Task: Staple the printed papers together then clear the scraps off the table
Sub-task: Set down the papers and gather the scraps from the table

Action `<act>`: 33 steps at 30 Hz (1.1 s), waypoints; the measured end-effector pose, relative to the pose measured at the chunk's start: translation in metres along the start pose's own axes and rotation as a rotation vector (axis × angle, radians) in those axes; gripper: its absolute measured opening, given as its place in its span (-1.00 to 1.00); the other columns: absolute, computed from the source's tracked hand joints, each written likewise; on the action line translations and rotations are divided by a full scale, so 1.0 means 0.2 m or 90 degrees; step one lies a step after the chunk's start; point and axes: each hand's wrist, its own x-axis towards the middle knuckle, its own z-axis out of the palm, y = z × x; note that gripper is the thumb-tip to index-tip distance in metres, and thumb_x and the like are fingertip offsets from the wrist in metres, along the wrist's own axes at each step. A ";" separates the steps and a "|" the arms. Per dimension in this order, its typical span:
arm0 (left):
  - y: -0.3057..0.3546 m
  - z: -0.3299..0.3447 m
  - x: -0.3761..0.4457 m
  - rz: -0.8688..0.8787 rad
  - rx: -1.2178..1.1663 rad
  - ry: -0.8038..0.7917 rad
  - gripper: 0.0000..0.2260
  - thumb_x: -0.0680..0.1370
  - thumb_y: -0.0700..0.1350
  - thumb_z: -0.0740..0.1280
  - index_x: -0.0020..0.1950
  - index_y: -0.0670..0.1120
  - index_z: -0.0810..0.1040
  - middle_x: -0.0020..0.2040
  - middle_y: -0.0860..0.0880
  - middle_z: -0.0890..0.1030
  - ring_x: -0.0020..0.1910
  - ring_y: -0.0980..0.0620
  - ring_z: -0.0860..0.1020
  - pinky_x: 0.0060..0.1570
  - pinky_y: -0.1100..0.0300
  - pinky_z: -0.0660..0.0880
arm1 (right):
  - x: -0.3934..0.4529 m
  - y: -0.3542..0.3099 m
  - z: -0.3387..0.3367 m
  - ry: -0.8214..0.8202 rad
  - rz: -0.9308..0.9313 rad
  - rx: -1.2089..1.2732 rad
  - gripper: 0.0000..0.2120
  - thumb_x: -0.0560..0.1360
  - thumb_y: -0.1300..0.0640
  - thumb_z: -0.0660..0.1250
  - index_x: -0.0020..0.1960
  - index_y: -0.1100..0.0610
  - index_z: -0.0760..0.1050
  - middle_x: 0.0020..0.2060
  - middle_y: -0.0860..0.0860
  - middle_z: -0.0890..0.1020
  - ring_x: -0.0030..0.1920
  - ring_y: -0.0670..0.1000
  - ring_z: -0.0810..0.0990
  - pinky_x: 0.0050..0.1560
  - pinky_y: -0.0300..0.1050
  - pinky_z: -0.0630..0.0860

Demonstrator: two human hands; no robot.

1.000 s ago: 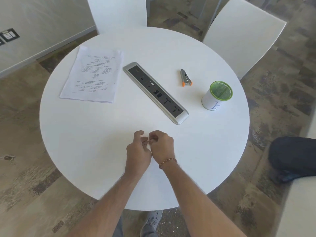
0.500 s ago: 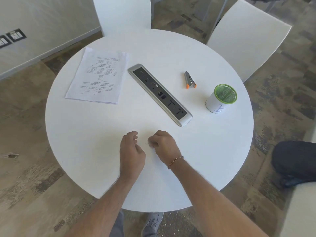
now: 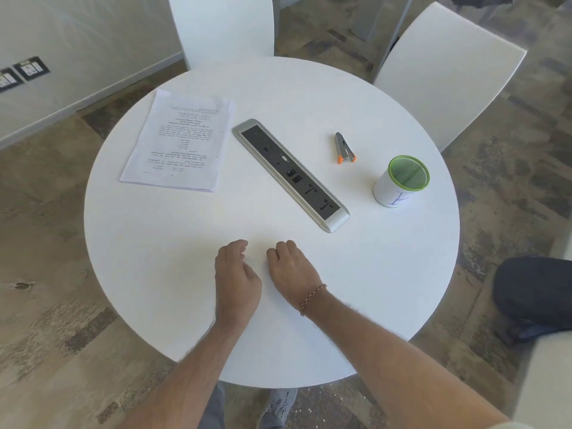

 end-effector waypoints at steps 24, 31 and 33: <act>0.12 0.08 0.01 0.024 -0.059 -0.011 -0.61 0.49 -0.46 0.17 0.24 -0.15 0.48 0.08 0.00 0.49 0.09 -0.03 0.51 0.07 0.15 0.42 | -0.14 0.72 -0.50 0.377 0.616 1.381 -0.79 0.60 0.39 0.13 -0.16 0.23 0.43 -0.26 0.09 0.48 -0.30 -0.04 0.46 -0.31 -0.28 0.46; 0.14 0.11 0.01 0.010 -0.082 -0.024 -0.62 0.50 -0.45 0.17 0.23 -0.13 0.48 0.09 -0.01 0.51 0.09 -0.02 0.53 0.04 0.18 0.45 | -0.01 1.17 -0.58 0.498 0.710 1.021 -0.74 0.50 0.43 0.15 -0.28 0.19 0.44 -0.38 0.04 0.43 -0.40 -0.02 0.42 -0.35 -0.17 0.39; 0.15 0.11 0.02 0.003 -0.101 -0.036 -0.65 0.52 -0.42 0.18 0.22 -0.12 0.48 0.10 0.00 0.52 0.07 0.00 0.54 -0.01 0.26 0.44 | 0.03 1.24 -0.56 0.372 0.720 0.710 -0.76 0.47 0.33 0.16 -0.30 0.11 0.46 -0.38 0.00 0.45 -0.36 0.00 0.40 -0.26 -0.12 0.36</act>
